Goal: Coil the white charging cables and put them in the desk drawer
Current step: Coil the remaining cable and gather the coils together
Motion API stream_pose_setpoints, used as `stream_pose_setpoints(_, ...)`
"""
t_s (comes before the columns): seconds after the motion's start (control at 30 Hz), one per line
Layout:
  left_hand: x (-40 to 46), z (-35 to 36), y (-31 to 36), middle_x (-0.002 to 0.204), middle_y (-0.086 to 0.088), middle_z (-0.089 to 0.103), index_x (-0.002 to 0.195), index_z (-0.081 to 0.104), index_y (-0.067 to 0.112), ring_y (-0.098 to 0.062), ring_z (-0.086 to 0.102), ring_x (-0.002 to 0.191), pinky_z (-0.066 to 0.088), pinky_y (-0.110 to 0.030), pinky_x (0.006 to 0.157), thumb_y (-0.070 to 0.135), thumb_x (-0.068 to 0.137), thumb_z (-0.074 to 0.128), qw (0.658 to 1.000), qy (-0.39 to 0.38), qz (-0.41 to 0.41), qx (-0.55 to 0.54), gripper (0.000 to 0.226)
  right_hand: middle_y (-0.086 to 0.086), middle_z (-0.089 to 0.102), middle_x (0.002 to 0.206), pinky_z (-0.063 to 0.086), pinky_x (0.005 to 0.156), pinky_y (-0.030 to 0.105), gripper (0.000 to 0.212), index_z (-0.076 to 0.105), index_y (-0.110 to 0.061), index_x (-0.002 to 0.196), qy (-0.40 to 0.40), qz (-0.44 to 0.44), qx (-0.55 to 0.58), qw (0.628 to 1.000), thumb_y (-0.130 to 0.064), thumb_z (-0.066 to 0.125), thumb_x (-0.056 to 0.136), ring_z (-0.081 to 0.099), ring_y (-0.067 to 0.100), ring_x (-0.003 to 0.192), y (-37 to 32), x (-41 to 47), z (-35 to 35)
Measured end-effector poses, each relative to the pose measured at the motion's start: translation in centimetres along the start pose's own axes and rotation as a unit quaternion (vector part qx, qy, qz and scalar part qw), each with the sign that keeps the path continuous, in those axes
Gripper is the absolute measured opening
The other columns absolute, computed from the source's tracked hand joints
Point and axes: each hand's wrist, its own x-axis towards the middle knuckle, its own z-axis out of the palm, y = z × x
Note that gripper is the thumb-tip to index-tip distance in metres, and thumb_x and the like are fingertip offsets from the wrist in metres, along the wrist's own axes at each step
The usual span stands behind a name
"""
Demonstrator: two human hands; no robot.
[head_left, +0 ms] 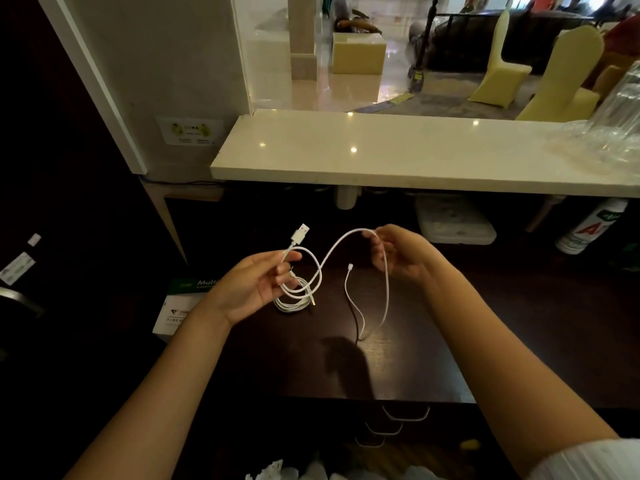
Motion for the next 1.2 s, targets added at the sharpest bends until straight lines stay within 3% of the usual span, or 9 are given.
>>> stream_pose_setpoints(0.17, -0.4, 0.2, -0.5, 0.058, 0.005, 0.052, 0.091, 0.064, 0.006, -0.004, 0.056, 0.055, 0.055, -0.029, 0.083, 0.012, 0.094, 0.043, 0.998, 0.016, -0.001, 0.062, 0.022, -0.002, 0.061, 0.056, 0.046, 0.045, 0.012, 0.021, 0.063, -0.004, 0.091, -0.055, -0.045, 0.04, 0.997, 0.0, 0.042, 0.091, 0.051, 0.003, 0.041, 0.0, -1.0, 3.3)
stream_pose_setpoints(0.43, -0.4, 1.7, -1.3, 0.071, -0.002, 0.063, 0.09, 0.065, 0.008, -0.008, 0.065, 0.064, 0.058, -0.025, 0.069, 0.011, 0.093, 0.046, 0.998, 0.058, 0.001, 0.035, 0.019, 0.004, 0.066, 0.067, 0.05, 0.048, 0.014, 0.012, 0.061, -0.004, 0.09, -0.099, -0.155, -0.169, 0.968, 0.004, 0.053, 0.086, 0.054, 0.003, 0.043, 3.6, -3.1, 6.8)
stream_pose_setpoints(0.53, -0.6, 2.2, -1.3, 0.077, -0.002, 0.07, 0.092, 0.064, 0.008, -0.011, 0.07, 0.07, 0.058, -0.024, 0.065, 0.012, 0.094, 0.046, 0.997, 0.071, 0.019, 0.013, 0.018, 0.006, 0.067, 0.066, 0.053, 0.049, 0.018, 0.013, 0.059, -0.008, 0.077, -0.05, -0.214, -0.276, 0.936, 0.002, 0.057, 0.084, 0.06, 0.006, 0.045, 5.8, -3.4, 7.0)
stream_pose_setpoints(0.7, -0.7, 2.0, -1.2, 0.088, -0.002, 0.075, 0.105, 0.061, 0.005, -0.011, 0.071, 0.085, 0.058, -0.024, 0.074, 0.013, 0.096, 0.039, 0.995, 0.071, 0.055, -0.046, 0.024, 0.005, 0.062, 0.063, 0.056, 0.057, 0.033, 0.012, 0.055, -0.011, 0.071, 0.046, -0.348, -0.426, 0.834, -0.011, 0.062, 0.081, 0.066, 0.015, 0.057, 8.9, -3.6, 6.1)
stream_pose_setpoints(0.83, -0.6, 2.2, -0.7, 0.058, 0.005, 0.064, 0.096, 0.06, 0.007, -0.006, 0.067, 0.063, 0.057, -0.026, 0.076, 0.012, 0.096, 0.038, 0.986, 0.085, 0.07, -0.121, 0.023, 0.0, 0.062, 0.063, 0.055, 0.06, 0.038, 0.02, 0.054, -0.018, 0.069, 0.067, -0.337, -0.464, 0.817, -0.029, 0.068, 0.079, 0.063, 0.016, 0.06, 9.9, -3.2, 5.7)
stream_pose_setpoints(0.93, -1.0, 2.0, -0.3, 0.052, 0.007, 0.051, 0.092, 0.057, 0.009, -0.003, 0.056, 0.052, 0.058, -0.027, 0.074, 0.015, 0.095, 0.037, 0.983, 0.053, 0.054, -0.166, 0.021, -0.003, 0.063, 0.085, 0.048, 0.07, 0.03, 0.01, 0.061, -0.021, 0.087, 0.098, -0.351, -0.397, 0.842, -0.03, 0.063, 0.084, 0.059, 0.008, 0.076, 8.9, -2.6, 5.3)
stream_pose_setpoints(1.03, -1.3, 1.9, -0.2, 0.053, 0.007, 0.047, 0.09, 0.056, 0.01, -0.002, 0.052, 0.051, 0.057, -0.026, 0.072, 0.017, 0.087, 0.043, 0.986, 0.013, 0.037, -0.165, 0.015, 0.005, 0.062, 0.106, 0.05, 0.082, 0.024, 0.033, 0.05, -0.012, 0.126, 0.002, -0.237, -0.303, 0.923, -0.017, 0.05, 0.093, 0.061, 0.012, 0.091, 6.7, -2.1, 5.1)
stream_pose_setpoints(1.1, -1.4, 1.9, -0.4, 0.055, 0.006, 0.048, 0.09, 0.057, 0.01, -0.003, 0.053, 0.052, 0.057, -0.026, 0.073, 0.017, 0.084, 0.045, 0.988, 0.003, 0.035, -0.149, 0.015, 0.007, 0.067, 0.089, 0.054, 0.071, 0.02, 0.028, 0.053, -0.005, 0.121, -0.09, -0.151, -0.218, 0.96, -0.01, 0.044, 0.095, 0.066, 0.011, 0.071, 5.7, -2.1, 5.1)
stream_pose_setpoints(1.2, -1.2, 1.9, -0.7, 0.058, 0.006, 0.051, 0.092, 0.059, 0.008, -0.003, 0.056, 0.056, 0.057, -0.028, 0.078, 0.013, 0.092, 0.04, 0.991, 0.013, 0.04, -0.126, 0.02, -0.005, 0.063, 0.059, 0.052, 0.061, 0.017, 0.019, 0.067, -0.009, 0.092, -0.113, -0.131, -0.197, 0.965, -0.011, 0.048, 0.094, 0.061, 0.004, 0.054, 4.7, -1.8, 4.5)
